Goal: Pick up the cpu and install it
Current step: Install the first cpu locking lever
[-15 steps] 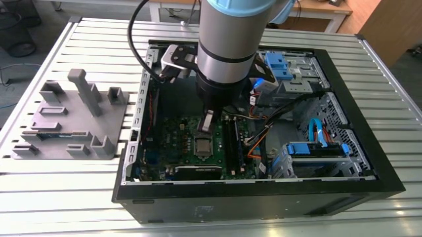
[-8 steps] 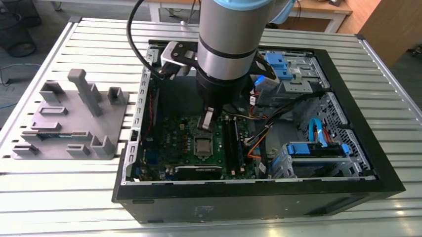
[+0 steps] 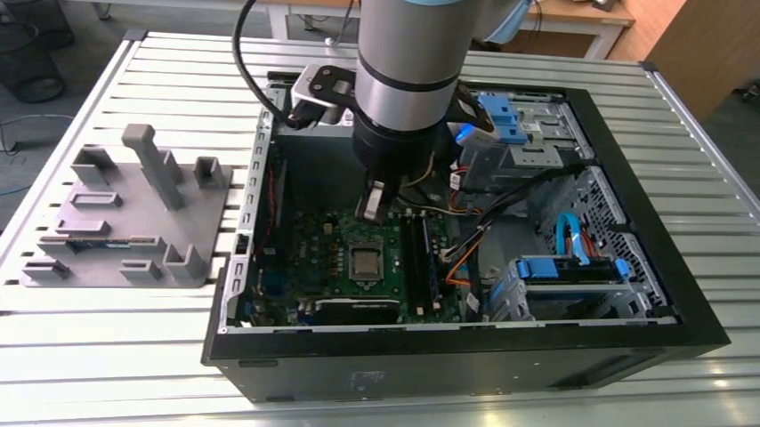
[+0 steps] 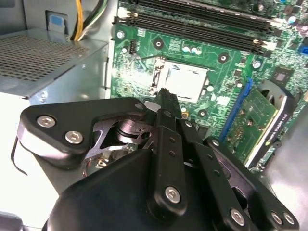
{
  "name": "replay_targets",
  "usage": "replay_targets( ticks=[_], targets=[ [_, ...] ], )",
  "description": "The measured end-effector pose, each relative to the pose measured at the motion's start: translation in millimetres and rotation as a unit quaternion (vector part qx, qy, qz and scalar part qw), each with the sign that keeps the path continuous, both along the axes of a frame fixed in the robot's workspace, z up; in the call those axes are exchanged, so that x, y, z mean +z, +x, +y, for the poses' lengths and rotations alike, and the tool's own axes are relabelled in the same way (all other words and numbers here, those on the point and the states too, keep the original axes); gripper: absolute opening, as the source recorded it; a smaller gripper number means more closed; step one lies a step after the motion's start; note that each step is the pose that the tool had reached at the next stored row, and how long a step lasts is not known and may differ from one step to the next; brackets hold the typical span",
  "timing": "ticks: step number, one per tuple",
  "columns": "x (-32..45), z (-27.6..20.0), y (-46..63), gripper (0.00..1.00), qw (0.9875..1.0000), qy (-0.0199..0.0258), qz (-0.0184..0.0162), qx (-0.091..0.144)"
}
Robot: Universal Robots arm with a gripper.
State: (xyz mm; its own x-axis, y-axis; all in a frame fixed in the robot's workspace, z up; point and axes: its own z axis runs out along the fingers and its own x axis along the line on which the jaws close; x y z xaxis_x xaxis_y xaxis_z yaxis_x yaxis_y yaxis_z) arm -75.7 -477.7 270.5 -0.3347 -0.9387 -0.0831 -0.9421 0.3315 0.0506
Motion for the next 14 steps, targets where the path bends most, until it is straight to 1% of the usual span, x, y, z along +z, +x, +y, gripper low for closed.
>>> replay_targets(
  ticks=[6, 10, 14],
  targets=[
    [-0.2, 5.6, 2.8, 0.11, 1.0000, -0.0001, 0.0000, -0.003],
    [-0.2, 11.7, 5.6, 0.11, 1.0000, -0.0007, 0.0000, -0.007],
    [-0.3, 16.2, 9.2, 0.11, 0.9999, -0.0009, 0.0000, -0.010]
  ],
)
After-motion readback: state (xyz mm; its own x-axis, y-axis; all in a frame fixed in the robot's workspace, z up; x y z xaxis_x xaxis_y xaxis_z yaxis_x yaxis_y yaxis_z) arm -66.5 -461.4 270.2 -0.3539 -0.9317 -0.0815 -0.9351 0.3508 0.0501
